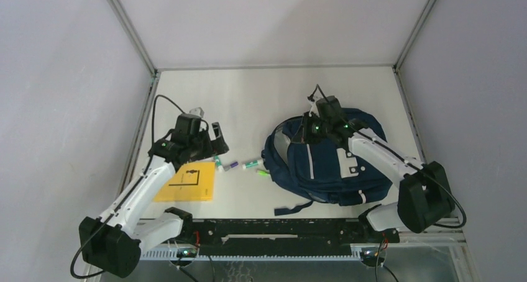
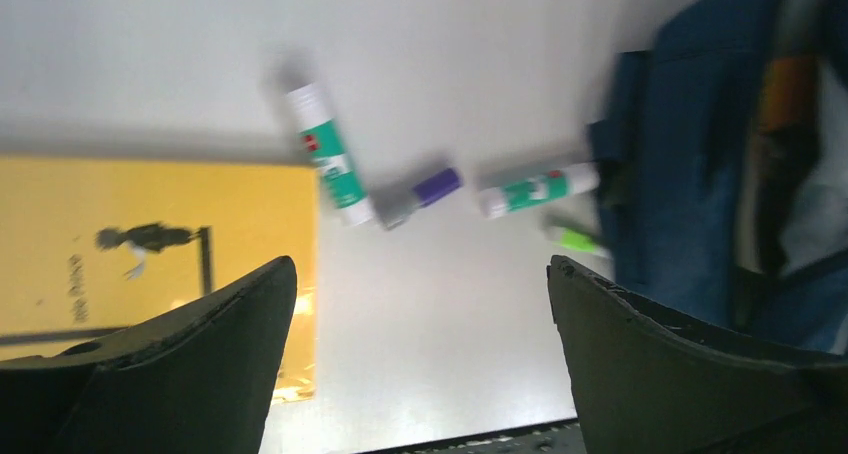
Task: Pack the student bag
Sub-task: Adjust the book at the center of the board.
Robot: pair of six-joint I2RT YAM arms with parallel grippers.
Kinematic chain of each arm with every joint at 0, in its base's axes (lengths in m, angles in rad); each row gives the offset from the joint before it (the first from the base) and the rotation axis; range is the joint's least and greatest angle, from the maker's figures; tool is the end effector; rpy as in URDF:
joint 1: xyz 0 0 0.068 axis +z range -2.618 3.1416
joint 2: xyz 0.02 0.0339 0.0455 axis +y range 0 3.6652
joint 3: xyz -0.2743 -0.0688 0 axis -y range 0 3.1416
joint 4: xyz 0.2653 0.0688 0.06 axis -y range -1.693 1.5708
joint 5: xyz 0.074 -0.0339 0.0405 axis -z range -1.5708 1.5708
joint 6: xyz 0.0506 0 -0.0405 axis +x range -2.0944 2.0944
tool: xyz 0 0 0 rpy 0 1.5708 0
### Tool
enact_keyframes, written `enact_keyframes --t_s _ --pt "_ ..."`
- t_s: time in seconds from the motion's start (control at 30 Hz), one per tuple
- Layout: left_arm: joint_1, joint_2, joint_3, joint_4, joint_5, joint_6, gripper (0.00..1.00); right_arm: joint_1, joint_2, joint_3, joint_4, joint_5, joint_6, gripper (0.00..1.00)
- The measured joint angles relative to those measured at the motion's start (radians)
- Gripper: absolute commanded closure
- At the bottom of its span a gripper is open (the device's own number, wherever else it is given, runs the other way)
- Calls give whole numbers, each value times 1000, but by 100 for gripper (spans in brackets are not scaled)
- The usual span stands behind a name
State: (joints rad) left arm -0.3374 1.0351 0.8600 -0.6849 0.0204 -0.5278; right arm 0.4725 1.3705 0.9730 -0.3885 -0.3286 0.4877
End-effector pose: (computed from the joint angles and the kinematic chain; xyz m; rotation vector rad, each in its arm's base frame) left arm 0.2195 -0.0781 0.2678 -0.2258 2.4635 -0.4078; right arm 0.2770 0.1599 0.2487 -0.1503 2.4643 0.8330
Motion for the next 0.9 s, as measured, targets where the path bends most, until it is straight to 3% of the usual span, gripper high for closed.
enact_keyframes --t_s 0.23,0.67,0.9 --pt "14 8 -108 -9 -97 -41 0 3 86 -6 30 84 -10 100" --pt "18 50 -145 25 -87 -69 1 -43 90 -45 27 246 -40 99" --pt "-8 37 -145 24 -112 -71 1 -35 48 -56 22 253 -48 59"
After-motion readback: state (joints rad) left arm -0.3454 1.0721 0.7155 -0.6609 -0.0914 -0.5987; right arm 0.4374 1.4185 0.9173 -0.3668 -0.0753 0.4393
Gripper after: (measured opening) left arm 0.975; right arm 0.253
